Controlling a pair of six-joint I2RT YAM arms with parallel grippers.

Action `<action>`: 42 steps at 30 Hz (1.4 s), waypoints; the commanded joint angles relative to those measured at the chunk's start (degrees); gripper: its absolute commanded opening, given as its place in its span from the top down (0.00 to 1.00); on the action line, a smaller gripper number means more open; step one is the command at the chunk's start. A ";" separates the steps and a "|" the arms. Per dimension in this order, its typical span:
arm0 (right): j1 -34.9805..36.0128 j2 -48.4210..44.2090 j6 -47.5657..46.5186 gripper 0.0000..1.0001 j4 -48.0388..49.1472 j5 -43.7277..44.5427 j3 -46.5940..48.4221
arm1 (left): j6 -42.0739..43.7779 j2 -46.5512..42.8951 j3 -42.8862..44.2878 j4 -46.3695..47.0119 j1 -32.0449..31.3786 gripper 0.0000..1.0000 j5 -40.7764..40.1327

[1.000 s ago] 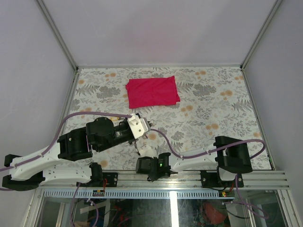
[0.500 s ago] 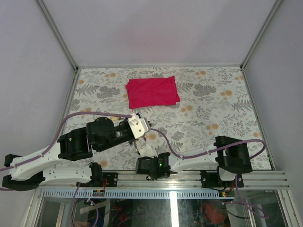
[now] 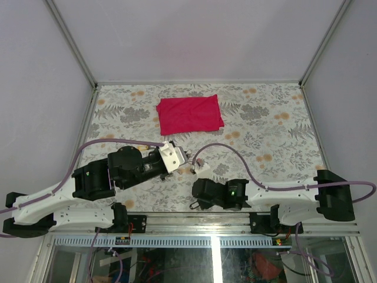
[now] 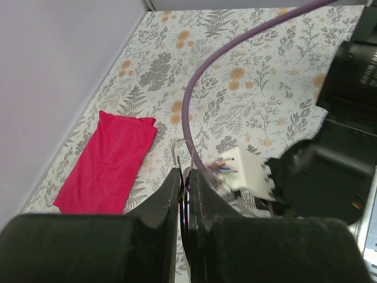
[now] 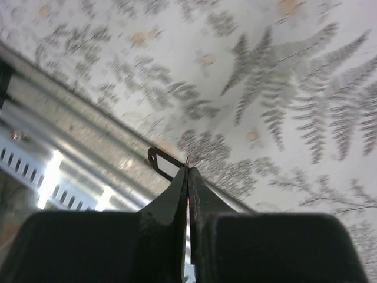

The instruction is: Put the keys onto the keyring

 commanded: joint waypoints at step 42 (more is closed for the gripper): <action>-26.22 4.81 -6.66 0.49 -0.33 -2.97 5.50 | -1.51 0.29 1.76 0.47 0.24 1.00 -0.91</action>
